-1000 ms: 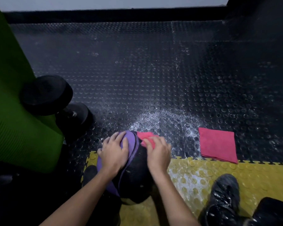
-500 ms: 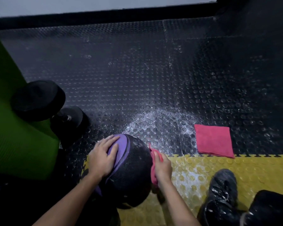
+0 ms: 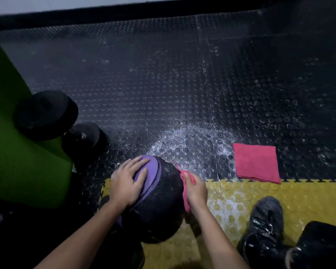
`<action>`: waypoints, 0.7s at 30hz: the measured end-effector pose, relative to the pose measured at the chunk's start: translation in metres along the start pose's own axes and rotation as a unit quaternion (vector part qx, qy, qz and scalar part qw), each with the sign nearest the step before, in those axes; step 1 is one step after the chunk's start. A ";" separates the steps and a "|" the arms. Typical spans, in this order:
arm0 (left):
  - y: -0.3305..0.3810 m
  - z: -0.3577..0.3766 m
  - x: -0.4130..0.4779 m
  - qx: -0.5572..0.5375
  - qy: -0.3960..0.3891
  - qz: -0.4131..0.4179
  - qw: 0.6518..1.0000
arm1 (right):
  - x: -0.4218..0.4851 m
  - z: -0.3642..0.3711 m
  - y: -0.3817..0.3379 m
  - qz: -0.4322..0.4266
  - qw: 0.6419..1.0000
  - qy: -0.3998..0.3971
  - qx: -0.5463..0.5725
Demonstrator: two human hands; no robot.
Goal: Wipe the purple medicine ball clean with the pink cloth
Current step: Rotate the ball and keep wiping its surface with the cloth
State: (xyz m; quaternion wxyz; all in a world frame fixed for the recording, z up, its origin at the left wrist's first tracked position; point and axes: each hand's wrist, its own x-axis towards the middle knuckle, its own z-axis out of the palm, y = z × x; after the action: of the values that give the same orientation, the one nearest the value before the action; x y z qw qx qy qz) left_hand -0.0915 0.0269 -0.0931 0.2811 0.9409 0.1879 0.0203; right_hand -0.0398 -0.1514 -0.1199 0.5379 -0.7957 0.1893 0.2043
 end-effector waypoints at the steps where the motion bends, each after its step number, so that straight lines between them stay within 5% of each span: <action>1: 0.002 0.000 -0.001 0.007 -0.006 0.005 1.000 | -0.002 -0.001 -0.004 0.003 1.000 0.006 -0.028; 7: -0.005 0.001 -0.006 0.008 0.012 0.012 1.000 | -0.028 0.023 -0.035 -0.244 0.944 0.004 -0.223; 13: 0.003 0.002 -0.007 0.022 -0.005 0.017 1.000 | -0.006 0.000 -0.009 -0.006 0.998 0.013 -0.055; 15: 0.004 0.002 -0.006 0.025 -0.013 0.020 0.999 | -0.010 -0.002 -0.008 0.010 0.998 0.030 -0.057; 21: -0.003 0.002 -0.007 0.004 0.016 0.015 1.000 | -0.040 0.027 -0.034 -0.282 0.934 0.032 -0.218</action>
State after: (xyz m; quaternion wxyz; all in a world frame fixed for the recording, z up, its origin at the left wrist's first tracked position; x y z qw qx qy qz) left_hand -0.0984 0.0255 -0.0956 0.2739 0.9443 0.1782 0.0390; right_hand -0.0592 -0.1114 -0.0818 0.3807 -0.9201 -0.0745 0.0551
